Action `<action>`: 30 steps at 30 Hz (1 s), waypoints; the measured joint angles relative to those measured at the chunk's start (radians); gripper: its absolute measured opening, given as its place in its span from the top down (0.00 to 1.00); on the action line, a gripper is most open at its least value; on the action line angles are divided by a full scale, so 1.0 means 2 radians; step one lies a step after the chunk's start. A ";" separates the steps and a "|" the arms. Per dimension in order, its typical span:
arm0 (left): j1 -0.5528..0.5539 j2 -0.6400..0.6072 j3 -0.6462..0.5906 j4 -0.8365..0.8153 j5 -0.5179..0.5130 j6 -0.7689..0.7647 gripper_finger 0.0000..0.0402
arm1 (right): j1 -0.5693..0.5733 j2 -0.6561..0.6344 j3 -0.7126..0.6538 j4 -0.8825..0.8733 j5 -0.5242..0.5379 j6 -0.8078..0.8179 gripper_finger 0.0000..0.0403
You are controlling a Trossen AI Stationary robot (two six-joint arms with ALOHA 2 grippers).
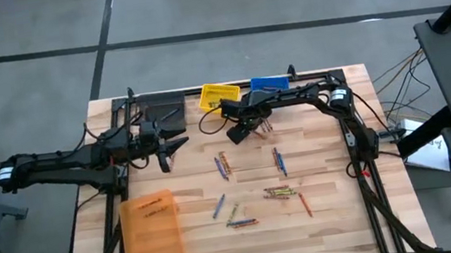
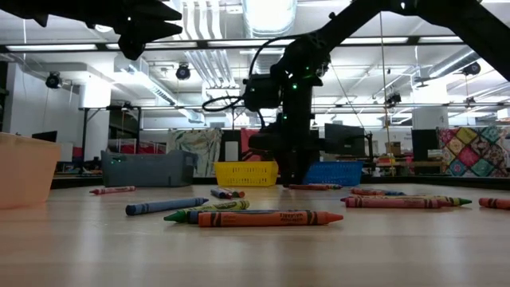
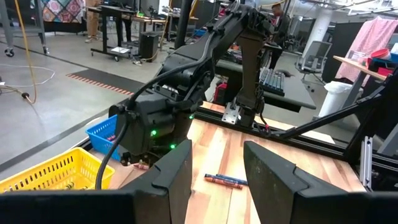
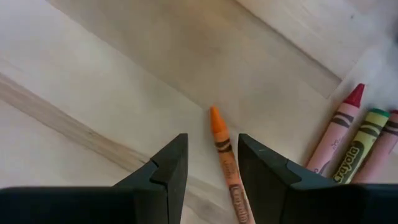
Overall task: Sort crayons
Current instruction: Put the orange crayon into the orange bin
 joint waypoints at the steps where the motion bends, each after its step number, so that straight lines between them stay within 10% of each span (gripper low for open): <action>1: 0.000 0.000 0.000 0.000 0.000 0.000 0.68 | 0.001 0.000 0.000 0.000 0.000 -0.007 0.68; 30: 0.000 -0.013 0.001 0.023 -0.001 -0.028 0.68 | 0.014 -0.016 -0.003 0.021 -0.003 -0.126 0.98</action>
